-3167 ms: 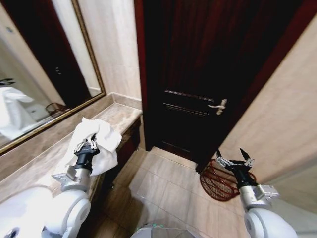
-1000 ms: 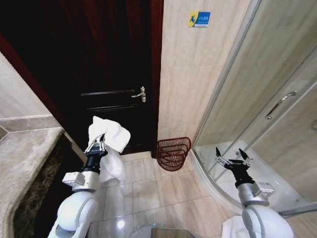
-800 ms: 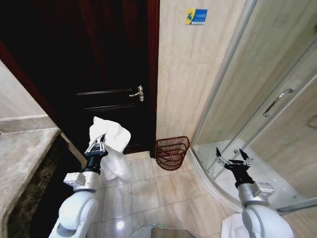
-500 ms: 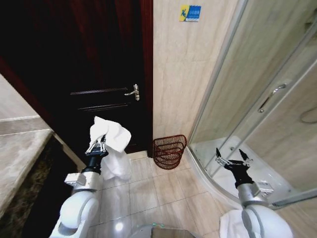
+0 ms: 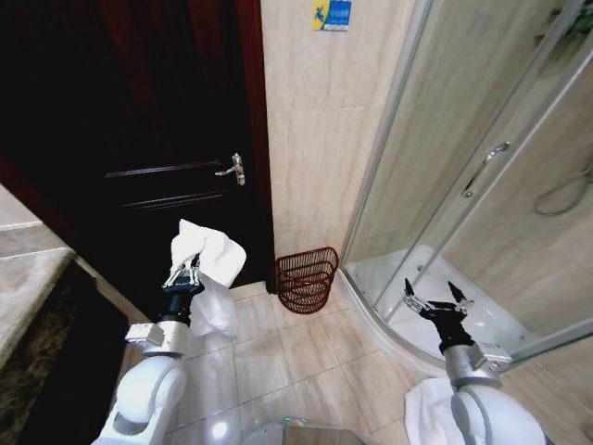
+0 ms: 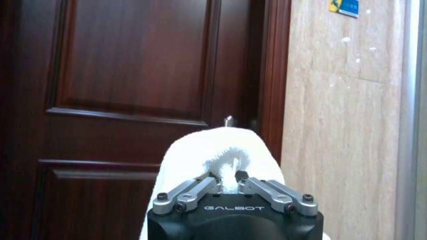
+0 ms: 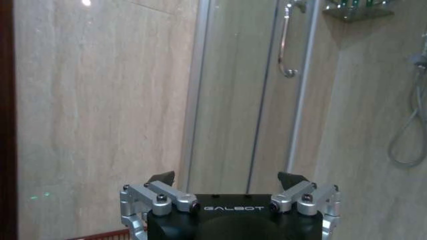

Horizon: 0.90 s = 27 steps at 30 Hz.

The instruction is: Discard the used towel into the hamper.

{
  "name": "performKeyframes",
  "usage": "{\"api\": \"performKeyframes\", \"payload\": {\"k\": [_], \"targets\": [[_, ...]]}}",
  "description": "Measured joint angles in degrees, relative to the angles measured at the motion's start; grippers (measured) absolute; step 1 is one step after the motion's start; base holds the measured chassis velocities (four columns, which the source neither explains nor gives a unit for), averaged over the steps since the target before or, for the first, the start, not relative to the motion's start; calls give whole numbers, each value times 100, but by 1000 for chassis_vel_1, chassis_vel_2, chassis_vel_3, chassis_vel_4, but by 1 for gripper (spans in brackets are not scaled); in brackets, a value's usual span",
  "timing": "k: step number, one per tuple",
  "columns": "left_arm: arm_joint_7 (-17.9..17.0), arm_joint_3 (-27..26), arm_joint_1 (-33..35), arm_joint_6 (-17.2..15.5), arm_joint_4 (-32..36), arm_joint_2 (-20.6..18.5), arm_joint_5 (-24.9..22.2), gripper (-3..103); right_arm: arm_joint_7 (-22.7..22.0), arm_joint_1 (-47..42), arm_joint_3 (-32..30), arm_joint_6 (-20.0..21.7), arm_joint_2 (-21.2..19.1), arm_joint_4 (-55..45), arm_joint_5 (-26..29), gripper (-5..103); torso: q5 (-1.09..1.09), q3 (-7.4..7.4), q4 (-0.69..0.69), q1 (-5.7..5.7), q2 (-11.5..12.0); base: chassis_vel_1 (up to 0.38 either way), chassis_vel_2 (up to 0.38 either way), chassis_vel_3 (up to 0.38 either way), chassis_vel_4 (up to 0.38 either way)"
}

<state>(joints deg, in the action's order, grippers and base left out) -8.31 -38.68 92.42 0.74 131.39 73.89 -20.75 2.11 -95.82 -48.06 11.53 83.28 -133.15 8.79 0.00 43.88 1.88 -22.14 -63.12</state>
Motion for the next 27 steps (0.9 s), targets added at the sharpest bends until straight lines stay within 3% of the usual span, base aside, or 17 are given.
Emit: {"api": "performKeyframes", "payload": {"k": [27], "targets": [[97, 15, -99, 86, -191, -20, -11, 6, 7, -9, 35, -24, 98, 11, -140, 100, 0, -415, 0, 343, 758, -6, -8, -8, -8]]}}
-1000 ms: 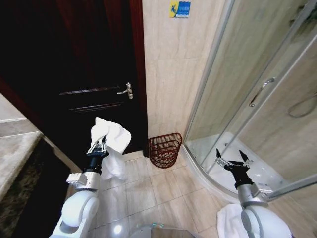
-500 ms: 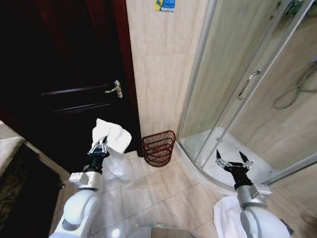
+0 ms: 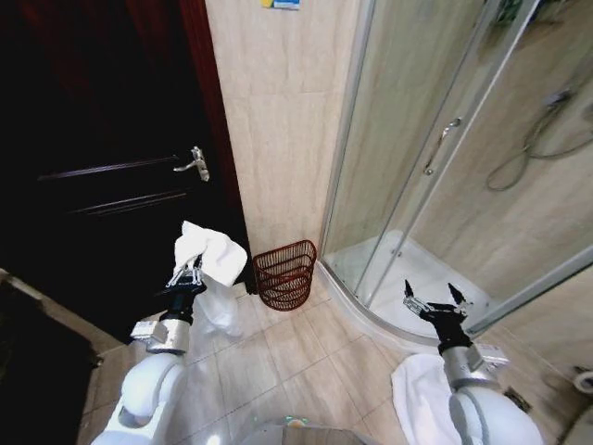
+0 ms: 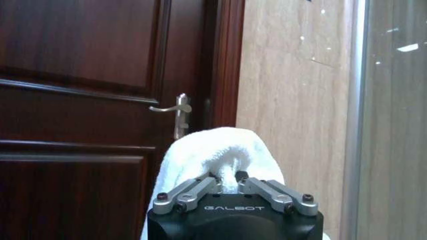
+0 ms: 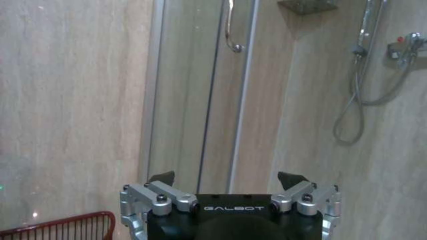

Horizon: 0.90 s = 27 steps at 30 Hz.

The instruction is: Discard the used towel into the hamper.

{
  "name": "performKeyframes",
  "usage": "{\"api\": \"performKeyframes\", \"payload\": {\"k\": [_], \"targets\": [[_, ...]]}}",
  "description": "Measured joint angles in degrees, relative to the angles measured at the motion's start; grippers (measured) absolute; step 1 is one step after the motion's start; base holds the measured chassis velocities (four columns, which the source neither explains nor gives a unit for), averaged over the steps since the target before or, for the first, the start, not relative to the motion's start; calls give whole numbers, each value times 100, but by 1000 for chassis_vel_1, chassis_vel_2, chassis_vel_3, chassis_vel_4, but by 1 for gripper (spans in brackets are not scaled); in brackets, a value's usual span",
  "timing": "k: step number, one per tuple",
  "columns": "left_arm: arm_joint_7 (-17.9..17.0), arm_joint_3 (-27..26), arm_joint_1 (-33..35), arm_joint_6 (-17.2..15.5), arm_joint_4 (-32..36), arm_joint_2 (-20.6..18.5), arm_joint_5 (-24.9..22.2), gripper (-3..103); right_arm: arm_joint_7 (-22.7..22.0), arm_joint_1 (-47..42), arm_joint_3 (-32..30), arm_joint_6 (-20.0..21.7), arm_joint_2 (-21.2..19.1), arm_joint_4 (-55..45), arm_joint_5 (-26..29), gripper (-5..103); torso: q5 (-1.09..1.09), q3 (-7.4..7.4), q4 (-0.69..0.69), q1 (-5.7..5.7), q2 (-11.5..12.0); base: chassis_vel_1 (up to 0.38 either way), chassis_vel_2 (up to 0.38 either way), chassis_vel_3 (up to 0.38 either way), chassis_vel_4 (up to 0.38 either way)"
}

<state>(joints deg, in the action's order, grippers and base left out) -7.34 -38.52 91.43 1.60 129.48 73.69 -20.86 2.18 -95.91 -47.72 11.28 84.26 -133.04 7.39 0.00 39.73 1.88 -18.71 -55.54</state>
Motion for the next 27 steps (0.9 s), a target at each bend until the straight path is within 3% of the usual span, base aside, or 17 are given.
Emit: {"api": "performKeyframes", "payload": {"k": [27], "targets": [[59, -32, 28, 187, -83, -3, 1, 6, 11, -79, 37, -32, 94, -109, -111, 100, 0, -410, 1, 314, 723, -45, -45, -42, -41]]}}
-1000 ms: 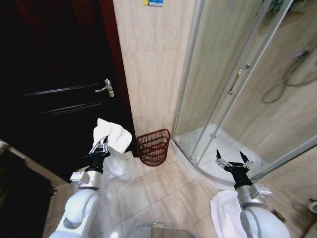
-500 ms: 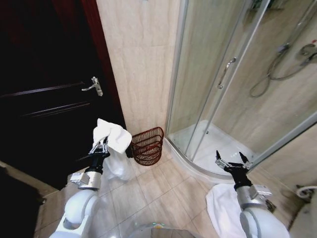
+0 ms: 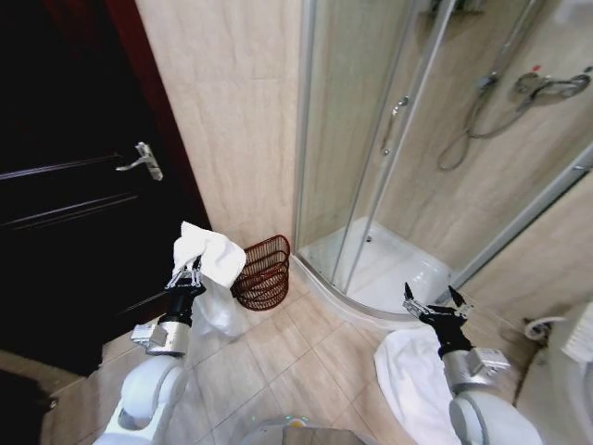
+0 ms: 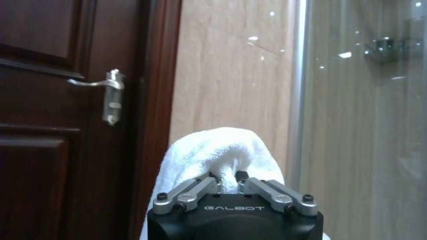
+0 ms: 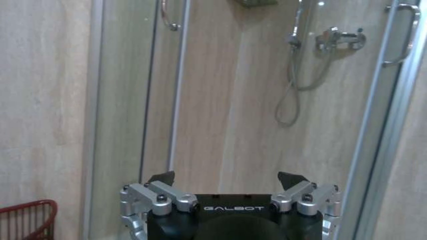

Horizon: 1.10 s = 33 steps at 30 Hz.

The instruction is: Discard the used towel into the hamper.

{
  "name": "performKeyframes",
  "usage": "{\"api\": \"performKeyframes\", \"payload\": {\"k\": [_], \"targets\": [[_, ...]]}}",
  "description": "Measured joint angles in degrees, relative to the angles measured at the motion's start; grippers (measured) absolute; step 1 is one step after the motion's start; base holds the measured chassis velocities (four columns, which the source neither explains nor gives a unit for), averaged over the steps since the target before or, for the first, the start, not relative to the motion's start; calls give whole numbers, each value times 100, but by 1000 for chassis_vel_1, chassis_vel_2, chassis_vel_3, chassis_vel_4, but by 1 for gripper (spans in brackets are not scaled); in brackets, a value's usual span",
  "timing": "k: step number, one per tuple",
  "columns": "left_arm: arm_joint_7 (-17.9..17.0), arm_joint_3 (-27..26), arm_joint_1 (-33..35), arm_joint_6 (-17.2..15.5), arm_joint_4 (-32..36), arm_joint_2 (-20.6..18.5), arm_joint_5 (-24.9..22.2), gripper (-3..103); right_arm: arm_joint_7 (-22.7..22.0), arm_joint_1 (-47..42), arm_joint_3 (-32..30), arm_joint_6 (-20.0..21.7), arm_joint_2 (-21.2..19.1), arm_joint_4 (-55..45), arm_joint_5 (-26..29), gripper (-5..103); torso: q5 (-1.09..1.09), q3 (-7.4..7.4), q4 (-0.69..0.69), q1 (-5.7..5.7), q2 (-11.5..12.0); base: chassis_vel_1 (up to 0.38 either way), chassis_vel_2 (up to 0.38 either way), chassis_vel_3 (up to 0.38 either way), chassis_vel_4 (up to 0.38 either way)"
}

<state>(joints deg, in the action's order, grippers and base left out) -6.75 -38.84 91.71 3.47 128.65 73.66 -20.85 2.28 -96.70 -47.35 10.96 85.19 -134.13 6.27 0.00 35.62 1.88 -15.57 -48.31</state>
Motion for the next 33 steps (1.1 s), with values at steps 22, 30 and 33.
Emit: {"api": "performKeyframes", "payload": {"k": [22, 30, 33], "targets": [[130, 110, -511, 174, -581, -321, -371, 6, 22, 39, 22, 36, 171, -32, -278, 100, -1, -128, -1, 91, 220, -31, -27, -33, -29], [133, 82, -378, 116, -596, -250, -423, 6, 34, 61, 44, 23, 219, 66, -327, 100, -1, -114, 0, 81, 196, 0, 0, 0, 0], [134, 75, -381, 109, -578, -230, -415, 6, 35, 82, 58, 23, 209, 79, -328, 100, 0, -110, -1, 78, 189, 0, 0, 0, 0]]}}
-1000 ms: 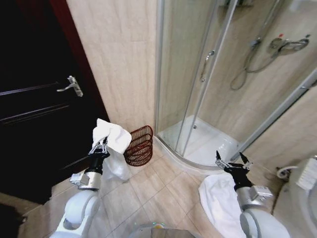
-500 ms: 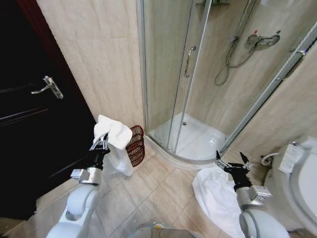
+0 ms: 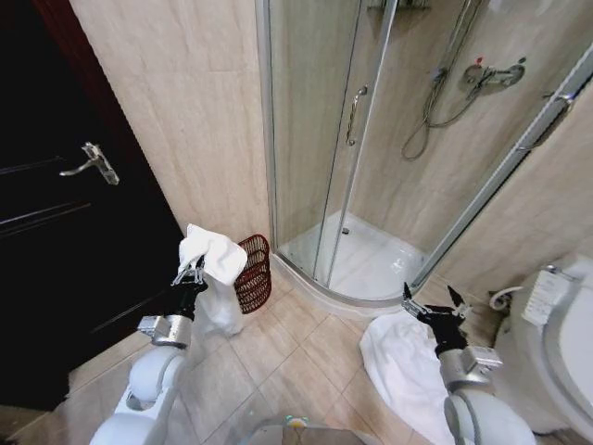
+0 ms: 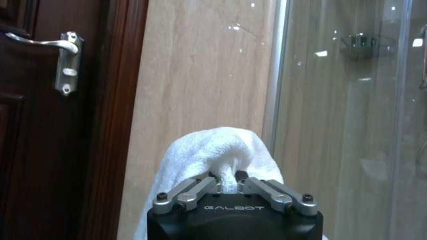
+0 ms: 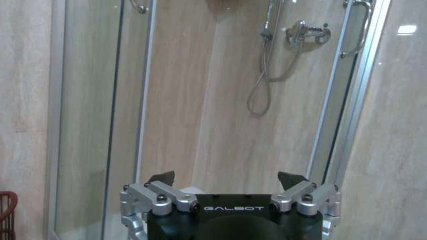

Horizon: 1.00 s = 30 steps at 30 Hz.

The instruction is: Discard the used towel into the hamper.

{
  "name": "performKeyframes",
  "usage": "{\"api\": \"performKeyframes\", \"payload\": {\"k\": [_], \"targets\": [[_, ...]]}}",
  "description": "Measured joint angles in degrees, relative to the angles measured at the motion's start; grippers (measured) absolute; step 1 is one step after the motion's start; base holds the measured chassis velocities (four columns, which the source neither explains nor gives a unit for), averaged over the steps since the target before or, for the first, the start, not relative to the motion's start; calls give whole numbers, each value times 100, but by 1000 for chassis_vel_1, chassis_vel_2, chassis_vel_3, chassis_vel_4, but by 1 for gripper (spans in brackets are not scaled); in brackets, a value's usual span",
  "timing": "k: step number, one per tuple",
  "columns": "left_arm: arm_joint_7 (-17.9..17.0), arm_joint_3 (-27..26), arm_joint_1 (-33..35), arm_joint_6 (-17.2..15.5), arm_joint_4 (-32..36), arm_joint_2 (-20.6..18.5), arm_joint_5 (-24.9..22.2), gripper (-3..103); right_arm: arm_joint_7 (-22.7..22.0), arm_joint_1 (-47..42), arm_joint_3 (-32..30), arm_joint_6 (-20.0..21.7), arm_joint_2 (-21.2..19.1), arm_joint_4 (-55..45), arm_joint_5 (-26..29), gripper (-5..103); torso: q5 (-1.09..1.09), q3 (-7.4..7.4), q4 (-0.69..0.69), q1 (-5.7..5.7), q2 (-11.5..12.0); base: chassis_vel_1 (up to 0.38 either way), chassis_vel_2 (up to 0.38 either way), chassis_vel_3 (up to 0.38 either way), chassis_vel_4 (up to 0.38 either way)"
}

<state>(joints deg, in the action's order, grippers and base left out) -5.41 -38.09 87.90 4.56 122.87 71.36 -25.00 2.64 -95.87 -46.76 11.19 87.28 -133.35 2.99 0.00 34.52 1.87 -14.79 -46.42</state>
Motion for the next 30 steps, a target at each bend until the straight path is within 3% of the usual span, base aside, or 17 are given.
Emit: {"api": "performKeyframes", "payload": {"k": [30], "targets": [[-30, 112, -83, 104, -80, 172, 343, 6, 68, 91, -72, 44, -204, 167, 106, 100, 1, 16, 0, -12, -29, 30, 31, 30, 29]]}}
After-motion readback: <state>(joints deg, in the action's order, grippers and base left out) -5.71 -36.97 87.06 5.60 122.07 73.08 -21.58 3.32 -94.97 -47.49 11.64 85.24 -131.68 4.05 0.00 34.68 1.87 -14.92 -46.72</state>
